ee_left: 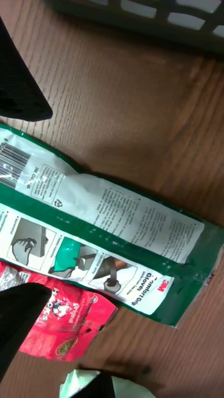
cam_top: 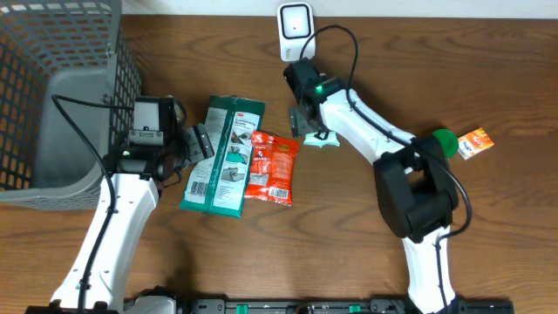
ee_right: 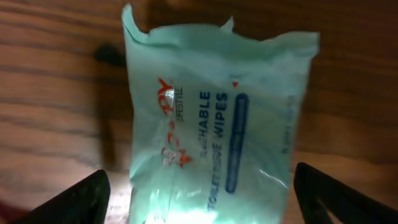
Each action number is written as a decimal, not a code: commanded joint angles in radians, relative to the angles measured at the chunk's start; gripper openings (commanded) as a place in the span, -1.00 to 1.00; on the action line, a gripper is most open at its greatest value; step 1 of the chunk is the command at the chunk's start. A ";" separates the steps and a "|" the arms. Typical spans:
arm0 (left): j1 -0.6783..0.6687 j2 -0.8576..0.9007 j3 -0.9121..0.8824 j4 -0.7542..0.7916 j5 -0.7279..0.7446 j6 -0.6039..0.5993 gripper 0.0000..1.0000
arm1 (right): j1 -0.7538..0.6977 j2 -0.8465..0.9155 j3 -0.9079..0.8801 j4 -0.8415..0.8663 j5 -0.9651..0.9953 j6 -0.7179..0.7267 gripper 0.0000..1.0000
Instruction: Scan the item barcode
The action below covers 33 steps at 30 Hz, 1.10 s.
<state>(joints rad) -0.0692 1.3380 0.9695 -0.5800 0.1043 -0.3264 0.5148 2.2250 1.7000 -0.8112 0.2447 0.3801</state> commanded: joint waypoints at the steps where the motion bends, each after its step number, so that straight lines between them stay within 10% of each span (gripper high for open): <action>1: 0.000 -0.001 0.016 -0.003 -0.012 -0.009 0.66 | -0.004 0.045 -0.003 0.024 0.027 0.016 0.73; 12: 0.000 -0.001 0.016 -0.003 -0.012 -0.009 0.66 | -0.058 -0.014 -0.001 0.002 -0.162 -0.067 -0.66; 26: 0.000 -0.001 0.016 -0.003 -0.012 -0.009 0.66 | -0.316 -0.277 -0.001 -0.333 -0.985 -0.423 -0.70; 33: 0.000 -0.001 0.016 -0.003 -0.012 -0.009 0.66 | -0.400 -0.275 -0.004 -0.425 -1.066 -0.480 -0.98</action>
<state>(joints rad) -0.0692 1.3380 0.9695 -0.5800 0.1043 -0.3264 0.1310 1.9568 1.6985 -1.2285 -0.7158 -0.0376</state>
